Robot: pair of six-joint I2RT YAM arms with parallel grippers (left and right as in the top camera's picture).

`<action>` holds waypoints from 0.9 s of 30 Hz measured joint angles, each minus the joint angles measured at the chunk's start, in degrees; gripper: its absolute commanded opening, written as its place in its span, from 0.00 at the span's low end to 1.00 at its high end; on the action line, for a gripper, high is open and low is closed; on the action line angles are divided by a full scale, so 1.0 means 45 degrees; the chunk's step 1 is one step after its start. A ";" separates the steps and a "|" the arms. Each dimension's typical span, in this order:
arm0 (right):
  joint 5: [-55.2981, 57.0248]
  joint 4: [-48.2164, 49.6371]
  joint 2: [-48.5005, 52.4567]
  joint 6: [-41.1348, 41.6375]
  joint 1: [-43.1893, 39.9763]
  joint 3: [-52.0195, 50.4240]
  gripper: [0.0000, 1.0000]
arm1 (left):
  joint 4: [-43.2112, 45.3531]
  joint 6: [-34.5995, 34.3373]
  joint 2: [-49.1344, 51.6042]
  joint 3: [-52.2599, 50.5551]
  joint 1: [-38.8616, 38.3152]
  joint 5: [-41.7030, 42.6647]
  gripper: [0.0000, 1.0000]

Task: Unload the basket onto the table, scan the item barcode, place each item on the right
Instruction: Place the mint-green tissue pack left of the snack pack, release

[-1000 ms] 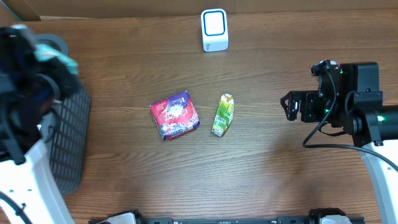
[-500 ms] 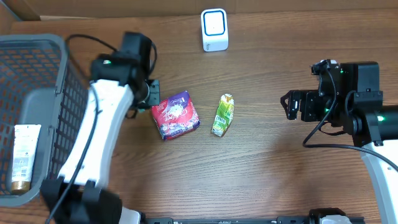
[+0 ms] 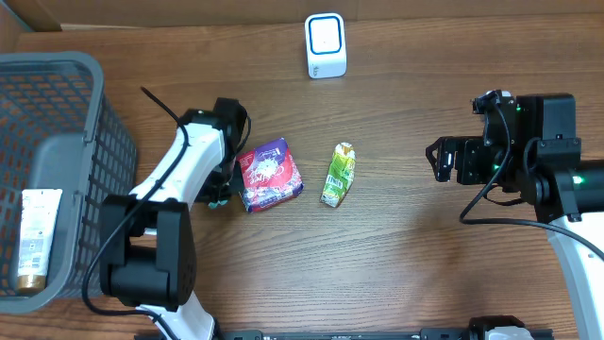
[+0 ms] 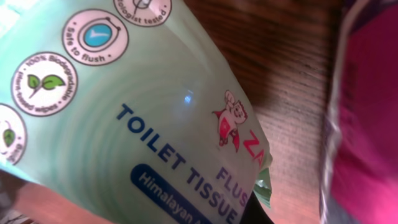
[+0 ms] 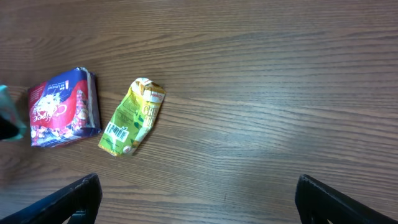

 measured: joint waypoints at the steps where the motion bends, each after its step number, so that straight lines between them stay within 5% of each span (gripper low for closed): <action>1: 0.0000 0.0005 0.0000 -0.0005 -0.0005 0.0000 1.00 | 0.0316 0.0068 0.0087 -0.0194 0.0000 0.0112 0.04; 13: -0.0005 -0.0053 0.0000 0.0000 0.0000 0.0000 1.00 | 0.3473 0.2987 0.0243 -0.0685 -0.1103 0.3818 0.05; 15: -0.0005 -0.0053 0.0000 -0.0005 0.0000 0.0000 1.00 | 0.3444 0.3240 0.0243 -0.0685 -0.1292 0.4027 0.17; 18: 0.0000 -0.0053 0.0000 -0.0010 -0.0005 0.0000 1.00 | 0.3259 0.3521 0.0243 -0.0685 -0.1389 0.4235 0.47; 25: 0.0000 -0.0044 0.0000 -0.0005 -0.0005 0.0000 1.00 | 0.1375 0.3638 0.0243 0.0442 -0.1336 0.4007 0.58; 26: -0.0005 -0.0053 0.0000 -0.0005 -0.0005 0.0000 1.00 | 0.1005 0.3643 0.0238 0.1103 -0.1336 0.3881 0.69; 27: 0.0000 -0.0049 0.0000 0.0000 -0.0005 0.0000 1.00 | 0.0665 0.3643 0.0228 0.1734 -0.1336 0.3759 0.95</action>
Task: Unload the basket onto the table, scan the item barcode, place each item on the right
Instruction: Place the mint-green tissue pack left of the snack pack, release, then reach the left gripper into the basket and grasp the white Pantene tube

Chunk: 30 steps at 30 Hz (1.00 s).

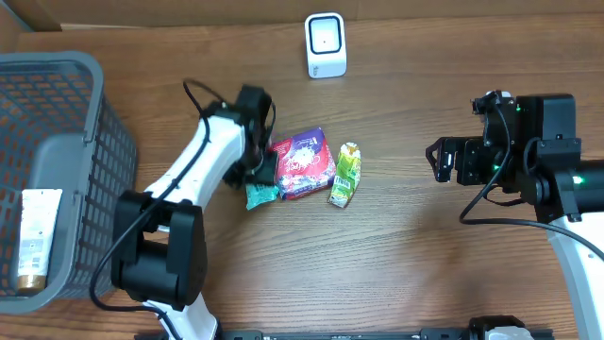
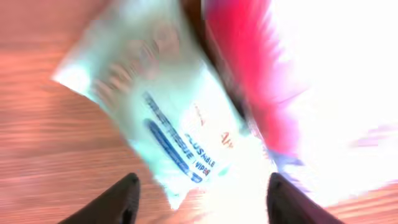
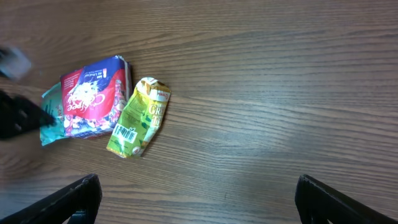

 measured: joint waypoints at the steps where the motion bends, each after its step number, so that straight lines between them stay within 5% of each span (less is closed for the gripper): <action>1: 0.0000 -0.0005 0.0000 0.0000 0.0005 0.0000 1.00 | -0.0408 -0.0010 -0.0044 0.0806 0.0000 -0.0151 1.00; 8: -0.0005 -0.0005 0.0000 -0.0005 0.0000 0.0000 1.00 | -0.3147 -0.0782 -0.1219 0.6708 0.0437 -0.0937 1.00; 13: 0.0000 -0.0010 0.0000 -0.0005 0.0005 0.0000 1.00 | -0.5319 -0.1904 -0.2846 0.9505 0.2380 -0.1695 1.00; 22: 0.0000 0.0005 0.0000 -0.0005 0.0000 0.0000 1.00 | -0.7694 -0.2929 -0.4143 0.9505 0.8194 -0.2642 1.00; 30: -0.0063 -0.0044 0.0000 -0.0005 0.0000 0.0000 1.00 | -0.5275 -0.3070 -0.4211 0.5693 1.0826 -0.2419 1.00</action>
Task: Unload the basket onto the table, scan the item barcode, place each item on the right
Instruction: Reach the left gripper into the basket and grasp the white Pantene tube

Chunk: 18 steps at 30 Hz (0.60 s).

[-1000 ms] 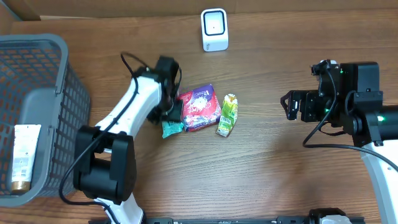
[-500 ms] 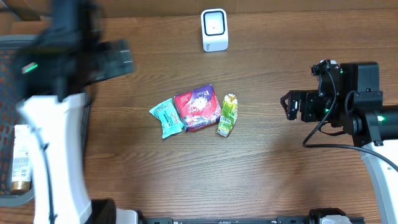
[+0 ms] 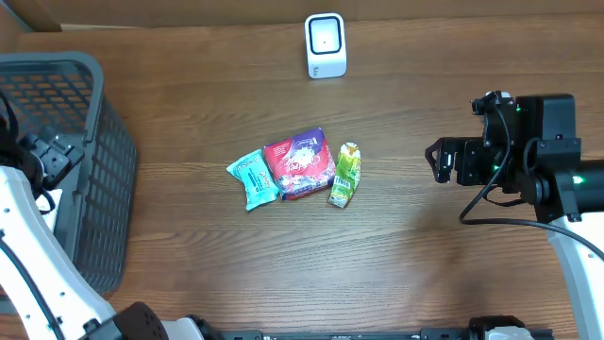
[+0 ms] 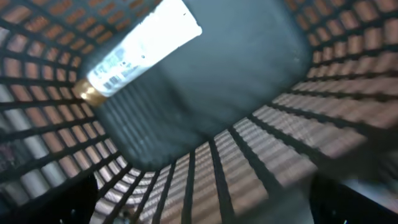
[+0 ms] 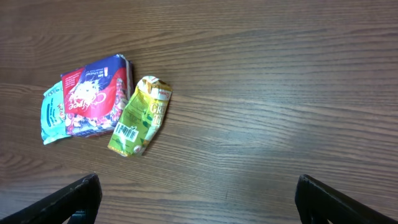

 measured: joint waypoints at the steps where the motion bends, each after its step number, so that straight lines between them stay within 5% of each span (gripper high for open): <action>1: -0.0005 -0.0005 0.0000 0.0000 0.0000 0.0000 1.00 | 0.0651 -0.0005 0.0010 -0.0908 0.0277 0.0136 1.00; 18: -0.0049 0.0160 0.0010 0.0005 0.0000 -0.0243 1.00 | 0.7713 0.1209 0.0345 -0.5644 0.2239 0.0840 1.00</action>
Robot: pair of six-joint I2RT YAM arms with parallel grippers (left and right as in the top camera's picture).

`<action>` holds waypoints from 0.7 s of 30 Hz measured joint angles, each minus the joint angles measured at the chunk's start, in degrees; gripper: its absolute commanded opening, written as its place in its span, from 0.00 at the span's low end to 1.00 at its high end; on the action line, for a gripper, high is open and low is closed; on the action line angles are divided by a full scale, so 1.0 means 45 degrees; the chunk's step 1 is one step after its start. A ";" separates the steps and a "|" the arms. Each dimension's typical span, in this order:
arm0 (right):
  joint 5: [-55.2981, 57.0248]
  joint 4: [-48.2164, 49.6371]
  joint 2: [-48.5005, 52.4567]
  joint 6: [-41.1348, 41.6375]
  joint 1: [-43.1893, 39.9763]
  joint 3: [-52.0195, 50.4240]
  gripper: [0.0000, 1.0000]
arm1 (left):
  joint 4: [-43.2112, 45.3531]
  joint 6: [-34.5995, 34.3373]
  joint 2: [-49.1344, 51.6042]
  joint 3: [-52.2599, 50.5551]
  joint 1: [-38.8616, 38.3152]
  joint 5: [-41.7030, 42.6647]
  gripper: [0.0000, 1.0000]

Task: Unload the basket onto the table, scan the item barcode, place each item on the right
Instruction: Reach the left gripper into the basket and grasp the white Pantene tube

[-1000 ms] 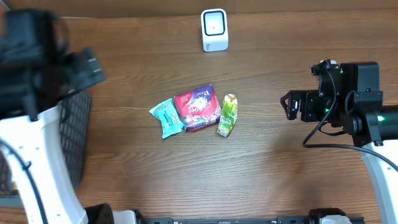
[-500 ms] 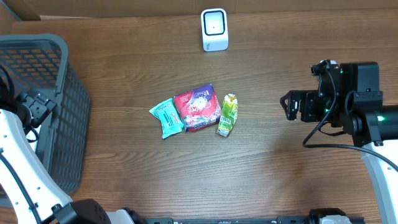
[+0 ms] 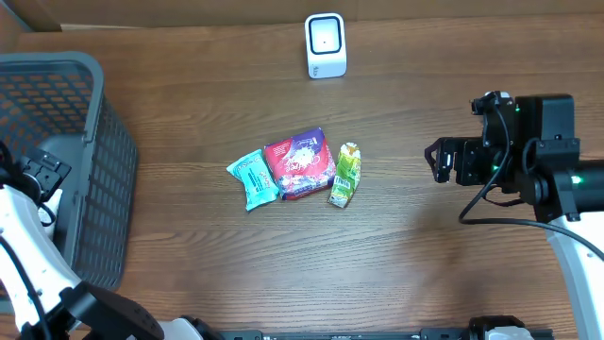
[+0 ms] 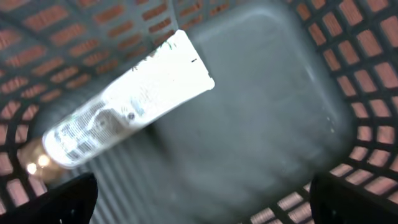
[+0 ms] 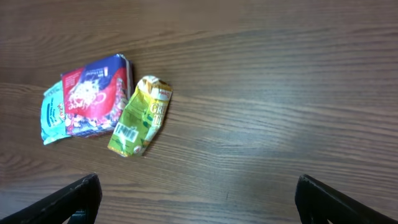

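A white scanner stands at the table's far edge. Three items lie mid-table: a teal tissue pack, a red and purple packet and a green pouch, its barcode showing in the right wrist view. A white tube lies on the floor of the grey basket. My left gripper hangs open inside the basket, above the tube. My right gripper is open over bare table to the right of the items, well apart from them.
The basket takes up the table's left end. The wooden table stretches bare to the right of and in front of the items.
My left gripper has sunk lower into the basket; the white tube looks bigger and nearer in its view. The right arm and the three items are unchanged.
My left gripper was beside the red packet with the teal tissue pack close before its camera. Then it stood open at the pack, with pack and packet shifted right against the green pouch. Then it was over the basket, and now deeper inside.
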 measured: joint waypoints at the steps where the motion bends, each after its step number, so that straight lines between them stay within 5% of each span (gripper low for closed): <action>1: 0.0000 0.0010 0.0005 -0.0005 0.0005 -0.0102 1.00 | 0.0126 0.0126 0.0146 -0.0029 0.0000 -0.0078 1.00; 13: -0.0073 0.0189 0.0811 -0.0005 0.0005 -0.0340 1.00 | 0.0685 0.3657 0.2560 -0.0102 0.0000 -0.1365 1.00; 21: -0.0262 0.0219 0.0811 -0.0005 0.0005 -0.0340 1.00 | 0.0695 0.4430 0.3162 -0.0160 0.0068 -0.3536 0.98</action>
